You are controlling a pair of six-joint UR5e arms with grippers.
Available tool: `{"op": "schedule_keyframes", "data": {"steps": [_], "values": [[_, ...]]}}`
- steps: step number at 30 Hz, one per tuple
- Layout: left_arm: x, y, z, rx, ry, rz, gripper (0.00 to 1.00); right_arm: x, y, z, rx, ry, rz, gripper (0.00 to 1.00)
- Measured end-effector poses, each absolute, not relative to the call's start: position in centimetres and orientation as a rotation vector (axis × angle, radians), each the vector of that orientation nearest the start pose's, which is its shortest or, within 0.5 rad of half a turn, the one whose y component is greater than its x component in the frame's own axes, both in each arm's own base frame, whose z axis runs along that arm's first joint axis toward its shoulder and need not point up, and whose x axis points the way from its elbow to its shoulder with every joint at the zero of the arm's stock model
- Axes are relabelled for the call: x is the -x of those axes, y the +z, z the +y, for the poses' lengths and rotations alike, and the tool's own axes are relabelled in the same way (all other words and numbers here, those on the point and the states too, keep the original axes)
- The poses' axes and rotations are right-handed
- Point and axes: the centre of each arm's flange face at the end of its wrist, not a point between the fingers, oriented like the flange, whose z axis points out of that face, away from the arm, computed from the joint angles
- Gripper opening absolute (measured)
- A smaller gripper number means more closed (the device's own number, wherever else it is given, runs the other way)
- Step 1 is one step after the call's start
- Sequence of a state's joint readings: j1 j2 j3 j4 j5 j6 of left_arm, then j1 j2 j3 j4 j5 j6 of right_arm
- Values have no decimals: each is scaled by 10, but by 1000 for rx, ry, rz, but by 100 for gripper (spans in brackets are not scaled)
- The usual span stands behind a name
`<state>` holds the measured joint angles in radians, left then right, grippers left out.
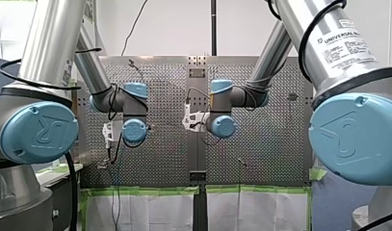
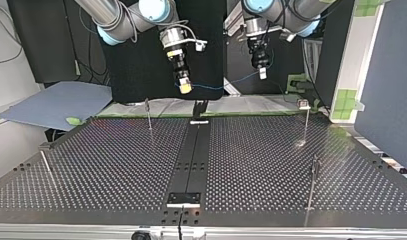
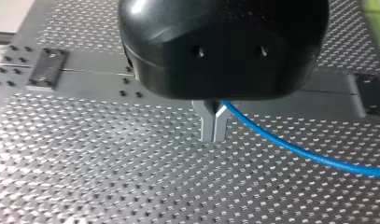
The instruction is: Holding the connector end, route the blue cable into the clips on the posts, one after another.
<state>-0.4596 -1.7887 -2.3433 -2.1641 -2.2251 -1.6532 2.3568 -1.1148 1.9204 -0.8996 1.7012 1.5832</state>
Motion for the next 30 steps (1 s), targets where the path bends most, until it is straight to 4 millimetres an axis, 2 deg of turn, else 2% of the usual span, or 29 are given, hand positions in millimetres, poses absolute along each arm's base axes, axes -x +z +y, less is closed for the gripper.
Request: {"op": "schedule_keyframes", "data": {"steps": [5, 9, 14, 22, 30], "values": [[-327, 177, -239, 237, 78, 1528, 0, -494, 205, -316, -1530, 1823, -763, 0], [-337, 201, -241, 259, 67, 1494, 0, -498, 222, -319, -1507, 1878, -750, 0], [-339, 222, -240, 276, 62, 1477, 0, -505, 228, -324, -1504, 1928, -749, 0], [-353, 263, -231, 348, 40, 1419, 0, -522, 222, -330, -1550, 1918, -746, 0], [-364, 310, -226, 382, 17, 1358, 0, -539, 237, -328, -1573, 1912, -705, 0]]}}
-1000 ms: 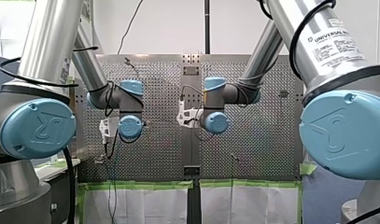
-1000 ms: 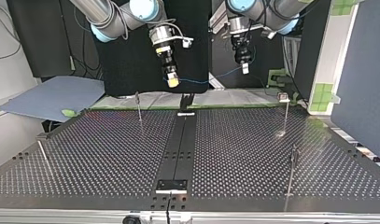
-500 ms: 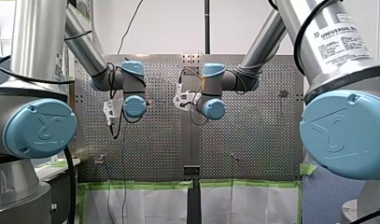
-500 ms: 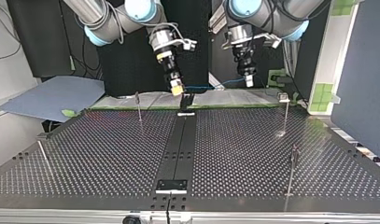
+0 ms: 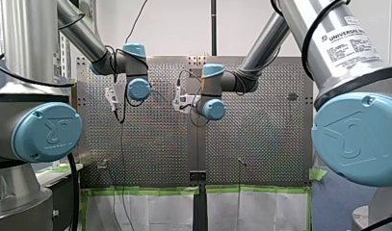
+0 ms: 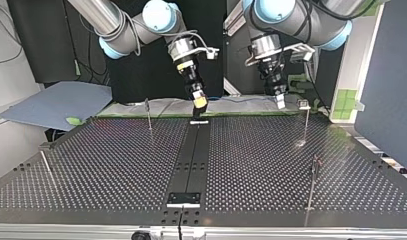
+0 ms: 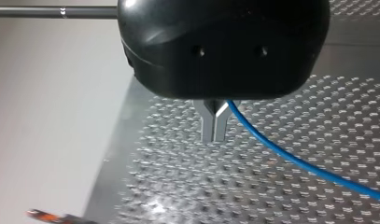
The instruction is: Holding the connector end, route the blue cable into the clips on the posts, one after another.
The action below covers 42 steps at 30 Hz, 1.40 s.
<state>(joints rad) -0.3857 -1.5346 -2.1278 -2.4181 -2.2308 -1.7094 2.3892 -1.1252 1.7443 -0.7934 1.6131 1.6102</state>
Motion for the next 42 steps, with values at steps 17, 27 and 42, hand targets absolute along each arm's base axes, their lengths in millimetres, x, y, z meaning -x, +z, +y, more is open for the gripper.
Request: {"op": "schedule_keyframes", "data": {"steps": [17, 27, 42], "values": [[-360, 364, -201, 394, 42, 1344, 0, -573, 297, -328, -1585, 1922, -647, 0], [-375, 386, -195, 364, 36, 1344, 0, -591, 331, -325, -1597, 1938, -630, 0], [-394, 406, -177, 392, 68, 1306, 0, -607, 381, -330, -1565, 2009, -623, 0]]}}
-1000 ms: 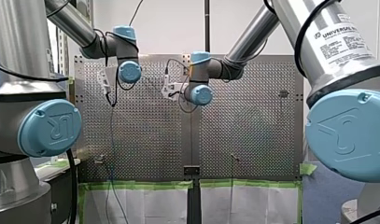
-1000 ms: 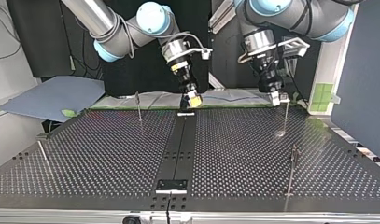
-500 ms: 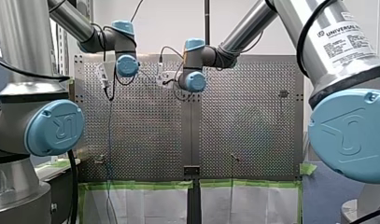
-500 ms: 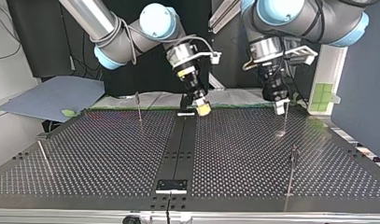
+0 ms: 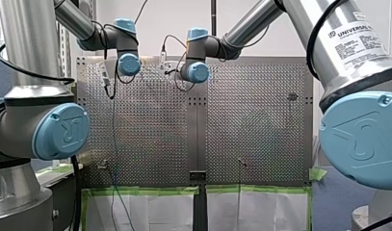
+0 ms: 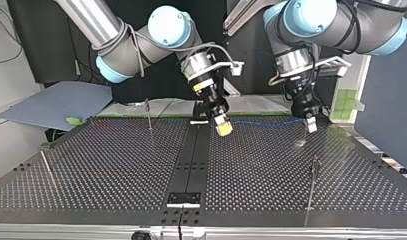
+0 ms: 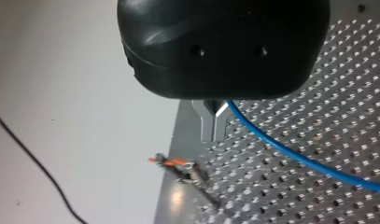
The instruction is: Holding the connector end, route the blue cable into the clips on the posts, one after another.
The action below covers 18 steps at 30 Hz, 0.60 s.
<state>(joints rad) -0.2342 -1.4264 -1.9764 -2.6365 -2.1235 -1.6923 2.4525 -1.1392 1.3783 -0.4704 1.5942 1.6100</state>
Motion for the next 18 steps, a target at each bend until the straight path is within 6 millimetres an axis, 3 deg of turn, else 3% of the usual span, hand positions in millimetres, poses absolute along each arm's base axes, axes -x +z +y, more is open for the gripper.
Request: {"op": "schedule_keyframes", "data": {"steps": [8, 18], "values": [[-405, 433, -166, 396, 62, 1263, 0, -612, 406, -333, -1553, 2032, -613, 0], [-422, 433, -151, 386, 74, 1267, 0, -617, 436, -341, -1495, 2089, -605, 0]]}}
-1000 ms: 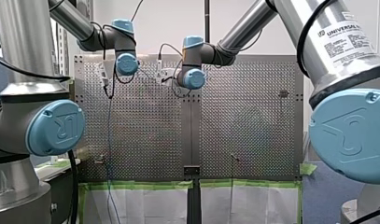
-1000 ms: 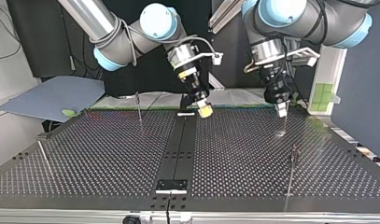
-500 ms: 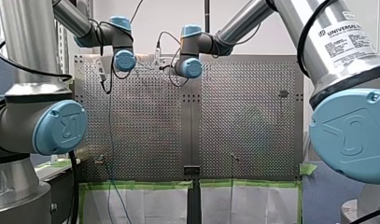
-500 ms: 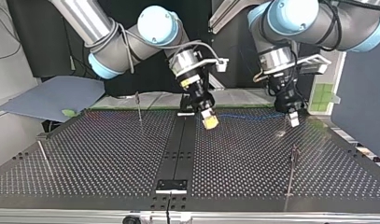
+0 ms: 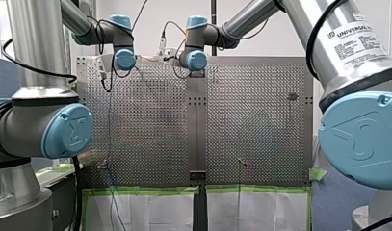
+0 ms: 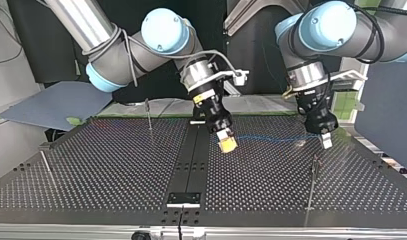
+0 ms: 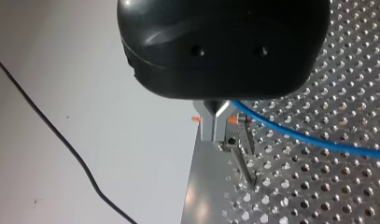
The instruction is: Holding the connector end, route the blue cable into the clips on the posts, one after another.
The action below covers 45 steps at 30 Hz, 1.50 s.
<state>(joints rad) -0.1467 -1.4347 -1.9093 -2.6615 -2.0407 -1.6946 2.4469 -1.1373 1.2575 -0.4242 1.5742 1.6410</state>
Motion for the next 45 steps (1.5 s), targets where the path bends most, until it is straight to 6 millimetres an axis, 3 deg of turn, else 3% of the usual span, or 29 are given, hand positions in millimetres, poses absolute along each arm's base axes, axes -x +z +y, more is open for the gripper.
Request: {"op": "schedule_keyframes", "data": {"steps": [8, 15, 24, 45], "values": [[-436, 437, -132, 369, 88, 1268, 0, -619, 434, -341, -1504, 2100, -612, 0], [-445, 437, -112, 349, 101, 1275, 0, -627, 414, -343, -1541, 2081, -625, 0], [-457, 428, -115, 287, 61, 1299, 0, -628, 408, -345, -1547, 2074, -631, 0], [-469, 436, -105, 293, 42, 1279, 0, -634, 398, -350, -1552, 2080, -632, 0]]}}
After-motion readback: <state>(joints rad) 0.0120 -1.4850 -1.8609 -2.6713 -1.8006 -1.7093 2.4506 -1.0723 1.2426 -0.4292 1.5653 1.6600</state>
